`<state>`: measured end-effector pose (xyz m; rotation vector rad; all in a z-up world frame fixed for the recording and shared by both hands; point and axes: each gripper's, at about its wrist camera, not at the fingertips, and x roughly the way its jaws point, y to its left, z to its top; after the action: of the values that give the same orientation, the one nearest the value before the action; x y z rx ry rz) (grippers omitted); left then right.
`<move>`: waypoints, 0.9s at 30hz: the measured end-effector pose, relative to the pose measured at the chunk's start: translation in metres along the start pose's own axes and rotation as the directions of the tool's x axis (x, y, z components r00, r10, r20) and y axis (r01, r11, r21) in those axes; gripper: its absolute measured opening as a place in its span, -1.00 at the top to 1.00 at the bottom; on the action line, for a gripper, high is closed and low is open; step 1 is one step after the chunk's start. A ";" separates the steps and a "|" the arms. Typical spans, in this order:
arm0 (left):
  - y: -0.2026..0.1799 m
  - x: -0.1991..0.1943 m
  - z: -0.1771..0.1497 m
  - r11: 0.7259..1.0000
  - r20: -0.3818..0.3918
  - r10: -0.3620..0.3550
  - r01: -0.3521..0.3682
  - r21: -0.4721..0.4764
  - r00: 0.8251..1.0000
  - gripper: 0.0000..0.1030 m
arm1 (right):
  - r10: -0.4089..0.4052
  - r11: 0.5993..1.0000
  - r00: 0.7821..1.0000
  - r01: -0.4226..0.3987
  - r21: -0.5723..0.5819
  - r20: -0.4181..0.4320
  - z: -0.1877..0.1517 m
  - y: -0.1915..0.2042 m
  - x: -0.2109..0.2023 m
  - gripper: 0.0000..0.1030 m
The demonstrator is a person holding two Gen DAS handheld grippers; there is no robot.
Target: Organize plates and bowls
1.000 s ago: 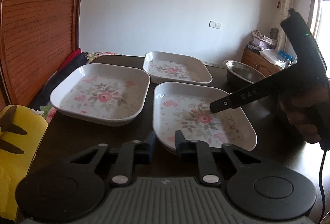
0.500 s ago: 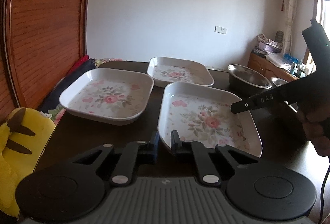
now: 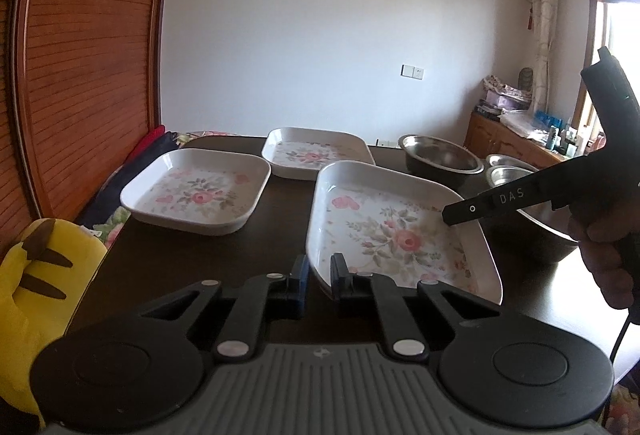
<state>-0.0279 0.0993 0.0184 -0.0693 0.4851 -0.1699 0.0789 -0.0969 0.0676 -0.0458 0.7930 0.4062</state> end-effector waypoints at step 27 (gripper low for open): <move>0.005 -0.009 -0.026 0.997 0.007 0.078 -0.078 0.008 0.997 0.30 | -0.046 0.995 0.991 0.057 -0.088 0.128 -0.047 0.021 0.004 0.48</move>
<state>-0.0472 0.1050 -0.0004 -0.0426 0.4799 -0.0948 0.0414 -0.0848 0.0342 -0.1244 0.6473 0.3923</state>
